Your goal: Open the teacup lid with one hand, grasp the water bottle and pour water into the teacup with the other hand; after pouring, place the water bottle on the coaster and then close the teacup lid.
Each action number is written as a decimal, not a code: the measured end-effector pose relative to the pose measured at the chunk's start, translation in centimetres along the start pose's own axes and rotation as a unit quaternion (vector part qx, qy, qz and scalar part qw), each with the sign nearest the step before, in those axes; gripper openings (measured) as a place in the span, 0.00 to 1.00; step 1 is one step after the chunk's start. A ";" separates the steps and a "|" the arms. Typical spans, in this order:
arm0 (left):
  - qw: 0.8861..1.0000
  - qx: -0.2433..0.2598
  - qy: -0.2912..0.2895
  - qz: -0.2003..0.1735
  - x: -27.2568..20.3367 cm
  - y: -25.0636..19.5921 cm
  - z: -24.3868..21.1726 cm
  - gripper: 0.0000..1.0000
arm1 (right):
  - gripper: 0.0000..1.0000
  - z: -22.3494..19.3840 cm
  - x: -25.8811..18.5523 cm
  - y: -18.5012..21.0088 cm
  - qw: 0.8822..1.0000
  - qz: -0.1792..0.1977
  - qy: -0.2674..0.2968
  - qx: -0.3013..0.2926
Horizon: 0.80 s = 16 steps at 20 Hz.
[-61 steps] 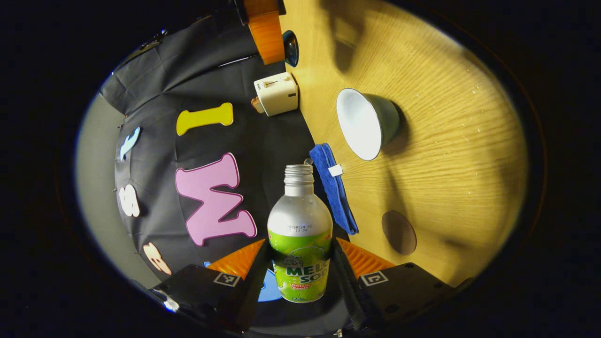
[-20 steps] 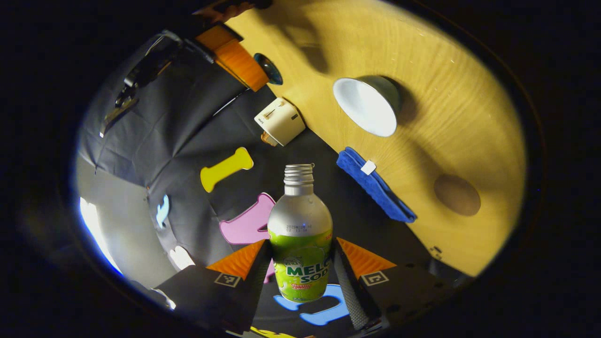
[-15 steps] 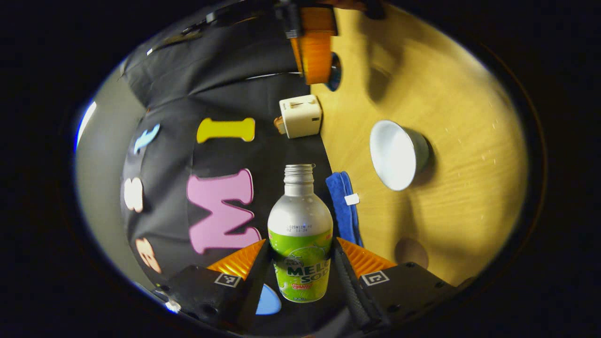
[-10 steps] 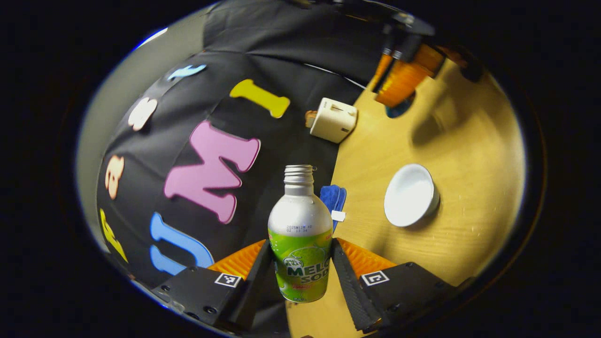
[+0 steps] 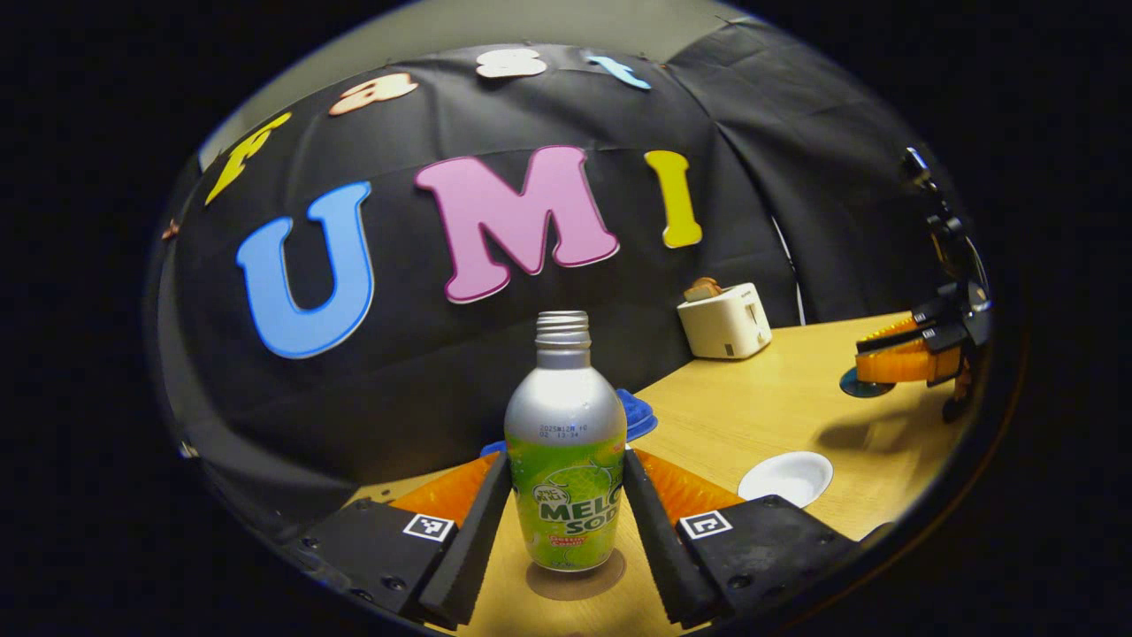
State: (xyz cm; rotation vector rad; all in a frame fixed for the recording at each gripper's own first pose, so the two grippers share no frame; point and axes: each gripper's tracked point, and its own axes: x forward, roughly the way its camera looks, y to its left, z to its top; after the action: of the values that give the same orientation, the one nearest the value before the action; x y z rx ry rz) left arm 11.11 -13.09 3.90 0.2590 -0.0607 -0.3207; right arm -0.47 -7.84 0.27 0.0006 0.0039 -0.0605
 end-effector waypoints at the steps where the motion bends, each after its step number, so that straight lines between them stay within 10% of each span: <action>1: 1.000 -0.024 0.003 0.006 0.3 0.2 -0.4 0.78 | 0.31 -0.1 0.0 0.0 1.000 0.000 0.000 0.000; 6: 0.990 -0.134 0.017 0.033 1.7 2.5 -3.8 0.78 | 0.31 0.0 0.1 0.0 1.000 -0.002 0.000 0.000; 16: 0.989 -0.140 0.032 0.038 2.0 2.3 -4.8 0.82 | 0.31 -0.1 0.0 0.0 1.000 -0.004 0.000 0.000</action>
State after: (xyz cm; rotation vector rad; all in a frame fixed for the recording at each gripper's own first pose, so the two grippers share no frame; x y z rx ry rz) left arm 14.20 -10.47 -0.09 -0.0116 0.0383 -0.2419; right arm -0.46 -7.87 0.20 0.0003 0.0030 -0.0681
